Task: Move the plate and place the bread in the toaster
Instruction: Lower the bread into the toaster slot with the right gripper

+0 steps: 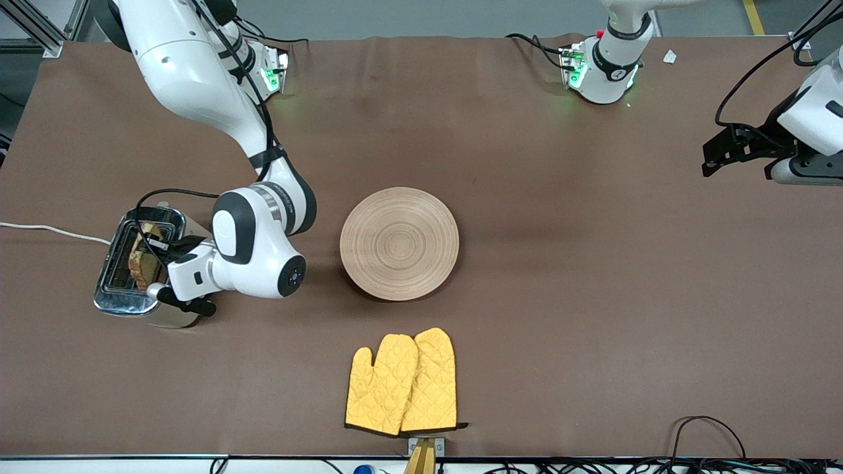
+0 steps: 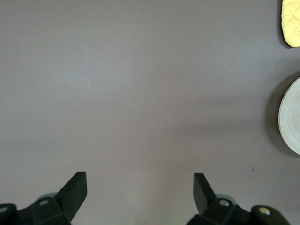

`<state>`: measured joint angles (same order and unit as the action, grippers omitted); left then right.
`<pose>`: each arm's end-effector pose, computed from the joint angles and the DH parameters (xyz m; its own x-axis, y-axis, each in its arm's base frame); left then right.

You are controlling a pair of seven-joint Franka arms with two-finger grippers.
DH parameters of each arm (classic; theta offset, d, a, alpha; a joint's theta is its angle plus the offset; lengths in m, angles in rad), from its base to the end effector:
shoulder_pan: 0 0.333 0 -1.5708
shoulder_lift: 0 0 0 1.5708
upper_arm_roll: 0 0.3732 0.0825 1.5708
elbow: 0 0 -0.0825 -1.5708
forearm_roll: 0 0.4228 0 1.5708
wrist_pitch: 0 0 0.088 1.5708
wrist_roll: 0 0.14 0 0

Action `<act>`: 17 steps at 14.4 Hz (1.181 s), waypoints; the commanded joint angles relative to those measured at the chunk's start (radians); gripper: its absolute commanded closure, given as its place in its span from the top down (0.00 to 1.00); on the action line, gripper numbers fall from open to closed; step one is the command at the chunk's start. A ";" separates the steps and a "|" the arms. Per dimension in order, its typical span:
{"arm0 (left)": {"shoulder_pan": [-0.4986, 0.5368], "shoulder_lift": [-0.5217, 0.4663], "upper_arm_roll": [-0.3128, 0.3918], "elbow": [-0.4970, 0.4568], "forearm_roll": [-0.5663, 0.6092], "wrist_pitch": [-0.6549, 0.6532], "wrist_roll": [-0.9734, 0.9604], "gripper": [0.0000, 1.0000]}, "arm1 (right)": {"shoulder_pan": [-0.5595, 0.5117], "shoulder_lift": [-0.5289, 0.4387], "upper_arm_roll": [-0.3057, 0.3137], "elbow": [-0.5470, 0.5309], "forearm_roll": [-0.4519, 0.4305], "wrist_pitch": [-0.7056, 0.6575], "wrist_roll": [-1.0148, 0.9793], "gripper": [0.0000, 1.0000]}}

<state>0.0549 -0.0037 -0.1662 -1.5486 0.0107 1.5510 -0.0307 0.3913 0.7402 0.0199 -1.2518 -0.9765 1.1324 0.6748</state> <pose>0.5870 -0.0643 0.6604 0.9967 -0.0803 0.0064 -0.0802 -0.9967 -0.0111 0.7090 0.1563 0.3614 0.9641 -0.2654 0.0057 -0.0846 -0.2871 0.9542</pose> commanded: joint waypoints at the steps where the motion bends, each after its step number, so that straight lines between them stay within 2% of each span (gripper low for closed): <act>1: 0.005 -0.010 0.002 -0.013 -0.014 0.004 0.018 1.00 | -0.008 0.027 0.003 0.028 -0.024 -0.003 -0.021 0.00; 13: 0.005 -0.010 0.002 -0.013 -0.012 0.004 0.018 1.00 | -0.055 0.018 0.005 -0.049 0.087 -0.051 -0.047 0.00; 17: 0.003 -0.010 0.002 -0.013 -0.012 0.004 0.018 1.00 | -0.060 0.001 0.006 -0.075 0.102 -0.095 -0.150 0.00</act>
<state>0.0549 -0.0036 -0.1661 -1.5523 0.0107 1.5510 -0.0307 0.3426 0.7670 0.0185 -1.2991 -0.8859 1.0556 0.5774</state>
